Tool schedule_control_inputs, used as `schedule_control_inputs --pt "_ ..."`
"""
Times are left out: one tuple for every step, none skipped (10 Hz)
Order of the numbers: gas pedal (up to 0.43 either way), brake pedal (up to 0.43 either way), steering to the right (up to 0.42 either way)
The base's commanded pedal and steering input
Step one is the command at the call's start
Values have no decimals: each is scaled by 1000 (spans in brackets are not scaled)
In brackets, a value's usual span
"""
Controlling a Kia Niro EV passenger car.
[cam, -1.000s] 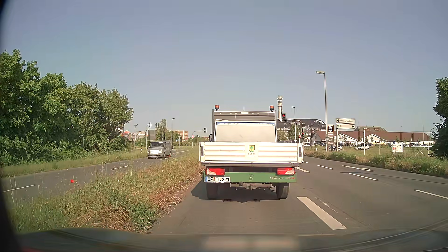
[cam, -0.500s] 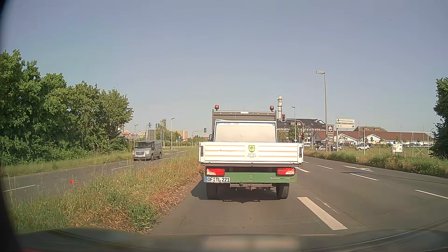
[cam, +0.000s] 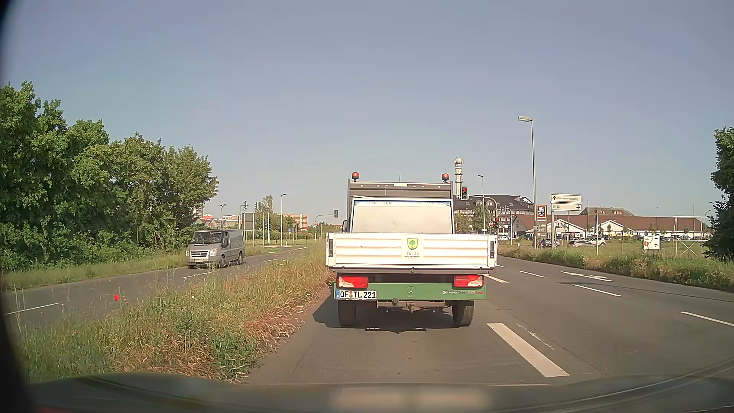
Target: Follow the waypoints while adhering to traffic rules and regulations
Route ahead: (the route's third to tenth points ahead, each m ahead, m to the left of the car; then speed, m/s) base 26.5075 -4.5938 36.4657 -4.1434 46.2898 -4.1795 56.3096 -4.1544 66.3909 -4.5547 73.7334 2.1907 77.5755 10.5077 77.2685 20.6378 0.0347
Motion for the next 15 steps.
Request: schedule_control_inputs --pt "0 220 2" --pt "0 220 2" --pt "0 220 2" --pt "0 220 2" --pt "0 220 2" --pt "0 220 2" --pt "0 220 2" --pt "0 220 2" --pt "0 220 2" --pt "0 220 2" --pt "0 213 2" --pt "0 220 2" --pt "0 220 2" --pt "0 220 2" --pt "0 220 2"
